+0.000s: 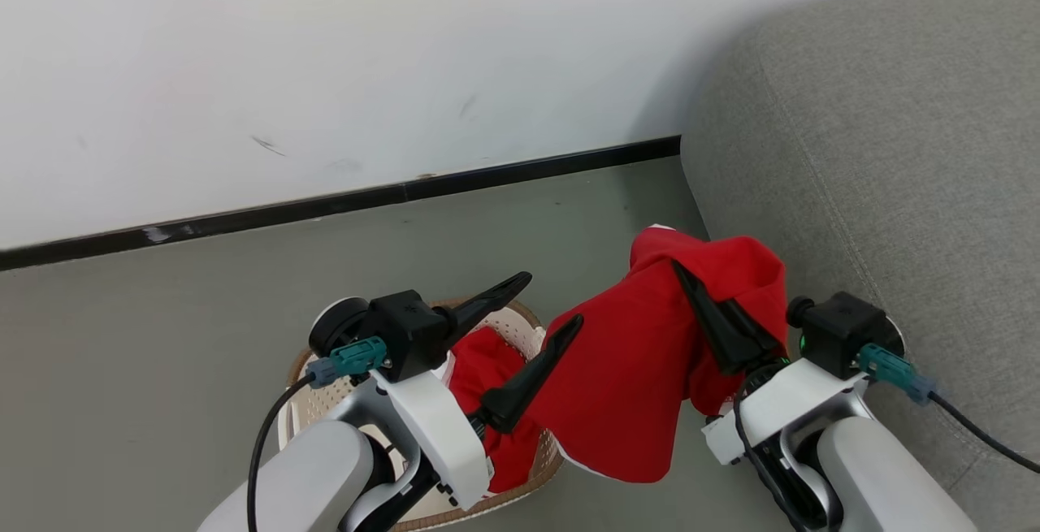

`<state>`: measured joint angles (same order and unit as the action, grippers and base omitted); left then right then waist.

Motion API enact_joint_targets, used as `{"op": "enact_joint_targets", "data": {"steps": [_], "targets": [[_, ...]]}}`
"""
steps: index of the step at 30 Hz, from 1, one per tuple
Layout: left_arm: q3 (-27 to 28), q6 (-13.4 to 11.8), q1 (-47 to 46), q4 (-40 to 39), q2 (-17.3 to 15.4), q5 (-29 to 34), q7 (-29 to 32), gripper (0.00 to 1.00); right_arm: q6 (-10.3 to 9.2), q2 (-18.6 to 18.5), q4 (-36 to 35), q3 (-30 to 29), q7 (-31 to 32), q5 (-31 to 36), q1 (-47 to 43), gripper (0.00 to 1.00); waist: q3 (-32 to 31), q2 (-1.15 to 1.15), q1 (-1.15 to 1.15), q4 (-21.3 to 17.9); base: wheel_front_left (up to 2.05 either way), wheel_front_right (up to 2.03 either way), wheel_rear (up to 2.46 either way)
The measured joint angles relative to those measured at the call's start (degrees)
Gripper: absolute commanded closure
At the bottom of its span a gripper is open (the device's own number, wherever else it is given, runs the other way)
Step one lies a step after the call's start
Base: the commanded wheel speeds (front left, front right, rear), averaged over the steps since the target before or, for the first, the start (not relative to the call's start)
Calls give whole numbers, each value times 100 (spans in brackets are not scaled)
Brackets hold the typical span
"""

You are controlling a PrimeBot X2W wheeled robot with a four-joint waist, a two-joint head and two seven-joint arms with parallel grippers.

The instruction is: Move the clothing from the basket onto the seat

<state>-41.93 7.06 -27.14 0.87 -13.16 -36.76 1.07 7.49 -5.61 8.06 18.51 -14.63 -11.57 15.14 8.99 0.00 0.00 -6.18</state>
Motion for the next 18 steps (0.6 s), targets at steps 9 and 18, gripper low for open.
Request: {"op": "enact_joint_targets", "data": {"steps": [9, 18], "targets": [[-91, 14, 76, -64, -81, -2, -118, 0, 0, -69, -160, -347, 0, 51, -229, 100, -22, 0, 0, -210, 0, 0, 0], [-174, 15, 188, -127, -155, -55, -174, 0, 0, -102, -298, -710, 0, 59, -502, 100, -46, 0, 0, -485, 0, 0, 0]]}}
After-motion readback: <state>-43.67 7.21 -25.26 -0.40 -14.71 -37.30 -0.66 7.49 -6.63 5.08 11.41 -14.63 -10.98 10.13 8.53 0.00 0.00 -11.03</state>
